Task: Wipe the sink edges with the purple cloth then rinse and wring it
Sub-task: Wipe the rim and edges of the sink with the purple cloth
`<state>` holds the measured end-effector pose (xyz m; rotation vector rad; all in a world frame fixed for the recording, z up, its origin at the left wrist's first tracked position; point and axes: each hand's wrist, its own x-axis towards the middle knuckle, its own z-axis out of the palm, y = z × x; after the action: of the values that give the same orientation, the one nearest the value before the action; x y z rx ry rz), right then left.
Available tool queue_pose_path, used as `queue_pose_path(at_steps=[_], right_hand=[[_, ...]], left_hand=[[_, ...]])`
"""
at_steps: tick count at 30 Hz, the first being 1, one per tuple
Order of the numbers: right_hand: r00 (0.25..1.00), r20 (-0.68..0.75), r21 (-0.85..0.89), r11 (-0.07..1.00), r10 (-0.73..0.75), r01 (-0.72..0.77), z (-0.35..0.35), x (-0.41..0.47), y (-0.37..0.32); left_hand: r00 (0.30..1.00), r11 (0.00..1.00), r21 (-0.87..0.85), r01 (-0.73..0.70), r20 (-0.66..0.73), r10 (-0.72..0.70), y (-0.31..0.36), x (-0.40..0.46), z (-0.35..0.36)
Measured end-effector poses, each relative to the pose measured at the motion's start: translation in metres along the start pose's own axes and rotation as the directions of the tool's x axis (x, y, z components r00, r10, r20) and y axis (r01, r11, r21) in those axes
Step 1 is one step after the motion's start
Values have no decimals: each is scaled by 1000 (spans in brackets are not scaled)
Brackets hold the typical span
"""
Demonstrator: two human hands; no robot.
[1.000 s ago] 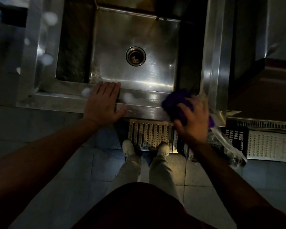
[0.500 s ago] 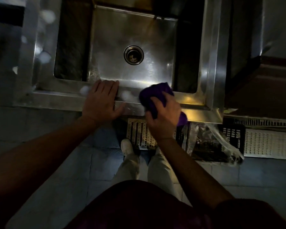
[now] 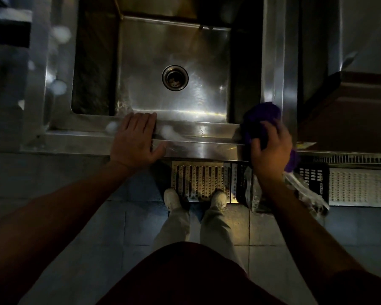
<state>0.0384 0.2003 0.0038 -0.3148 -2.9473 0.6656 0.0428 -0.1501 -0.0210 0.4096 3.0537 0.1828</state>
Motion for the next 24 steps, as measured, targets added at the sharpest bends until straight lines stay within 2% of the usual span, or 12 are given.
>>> queue_pose_path(at_steps=[2,5,8,12,17,20,22,24], right_hand=[[998,-13,-37,997,-63,62,16,-17,-11],[998,-6,-36,997,-65,64,35,-32,-42],[986,68,-80,984,-154,159,55,-47,-82],[979,138,-109,981,-147,162,71,-45,-118],[923,263,-33,954,-279,298,45,-26,-96],[934,238,-44,958,-266,284,29,-16,-63],[952,201,-81,965,-230,250,22,-14,-46],[963,181,-107,969,-201,223,22,-15,-40]], left_hand=[[1000,1000,6,0,9,0,-1,0,1],[1000,1000,1,-4,19,4,-1,1,1],[1000,1000,-4,-4,12,4,0,1,0],[1000,1000,-5,0,4,0,1,0,-3],[1000,998,-51,22,-5,-22,3,-1,-6],[1000,994,-107,16,-7,-17,0,-4,-8],[997,987,-162,15,-78,-28,-1,-6,-11],[978,978,-195,69,-182,-106,-6,-18,-17]])
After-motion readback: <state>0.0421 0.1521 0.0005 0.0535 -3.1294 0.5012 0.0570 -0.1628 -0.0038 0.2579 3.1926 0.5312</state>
